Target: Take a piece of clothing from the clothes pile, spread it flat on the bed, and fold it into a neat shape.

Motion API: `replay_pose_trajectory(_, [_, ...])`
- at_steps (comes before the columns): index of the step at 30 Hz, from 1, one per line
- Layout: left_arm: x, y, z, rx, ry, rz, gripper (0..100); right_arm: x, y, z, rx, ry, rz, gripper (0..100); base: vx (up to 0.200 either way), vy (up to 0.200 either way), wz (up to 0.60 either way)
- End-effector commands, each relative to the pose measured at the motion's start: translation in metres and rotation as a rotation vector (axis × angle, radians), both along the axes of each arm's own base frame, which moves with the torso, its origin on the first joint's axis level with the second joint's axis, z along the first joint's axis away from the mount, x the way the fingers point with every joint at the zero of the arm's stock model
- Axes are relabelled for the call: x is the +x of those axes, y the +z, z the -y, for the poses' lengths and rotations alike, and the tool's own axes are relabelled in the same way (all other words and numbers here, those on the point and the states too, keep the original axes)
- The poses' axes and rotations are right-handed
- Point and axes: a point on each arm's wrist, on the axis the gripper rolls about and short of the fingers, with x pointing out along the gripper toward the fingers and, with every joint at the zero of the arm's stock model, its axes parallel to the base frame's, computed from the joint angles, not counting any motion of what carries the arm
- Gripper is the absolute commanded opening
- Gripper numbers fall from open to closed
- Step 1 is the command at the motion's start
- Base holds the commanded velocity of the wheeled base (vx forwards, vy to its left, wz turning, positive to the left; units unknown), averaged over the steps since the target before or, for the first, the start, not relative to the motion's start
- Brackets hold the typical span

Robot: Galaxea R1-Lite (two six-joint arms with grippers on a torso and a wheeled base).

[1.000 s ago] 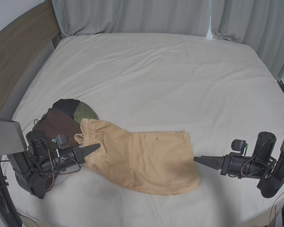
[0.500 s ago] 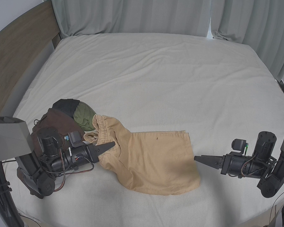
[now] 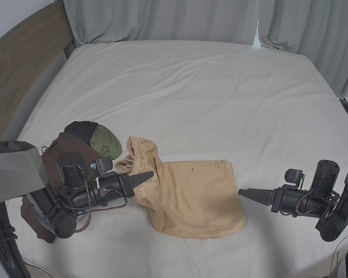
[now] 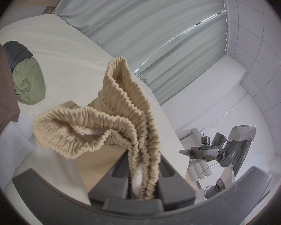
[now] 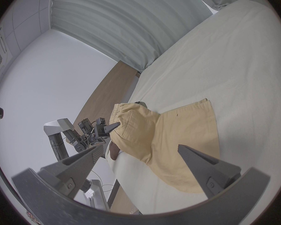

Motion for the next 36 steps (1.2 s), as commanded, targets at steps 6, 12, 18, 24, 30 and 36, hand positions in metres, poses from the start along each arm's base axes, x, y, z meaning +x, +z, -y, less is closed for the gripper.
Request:
replay_pose_trajectory(6, [0.006, 0.0, 0.02, 0.004, -0.028, -0.001, 0, 0.001, 0.001, 0.001, 0.002, -0.004, 0.009, 100, 0.0, 0.0, 0.0])
replay_pose_trajectory(12, [0.011, -0.004, 0.035, 0.004, -0.058, 0.002, 0, 0.006, 0.002, 0.006, 0.004, -0.03, 0.018, 100, 0.0, 0.0, 0.0])
replay_pose_trajectory(18, [0.017, -0.012, 0.051, 0.012, -0.069, -0.003, 0, 0.015, 0.006, 0.017, 0.01, -0.079, 0.046, 100, 0.0, 0.0, 0.0])
replay_pose_trajectory(24, [0.022, -0.02, 0.063, 0.01, -0.09, -0.002, 0, 0.021, 0.009, 0.026, 0.014, -0.119, 0.065, 100, 0.0, 0.0, 0.0])
replay_pose_trajectory(30, [0.027, -0.026, 0.072, 0.007, -0.105, -0.005, 0, 0.025, 0.01, 0.029, 0.016, -0.133, 0.073, 100, 0.0, 0.0, 0.0])
replay_pose_trajectory(36, [0.031, -0.025, 0.082, -0.03, -0.116, -0.031, 0, 0.027, 0.01, 0.033, 0.016, -0.15, 0.075, 100, 0.0, 0.0, 0.0])
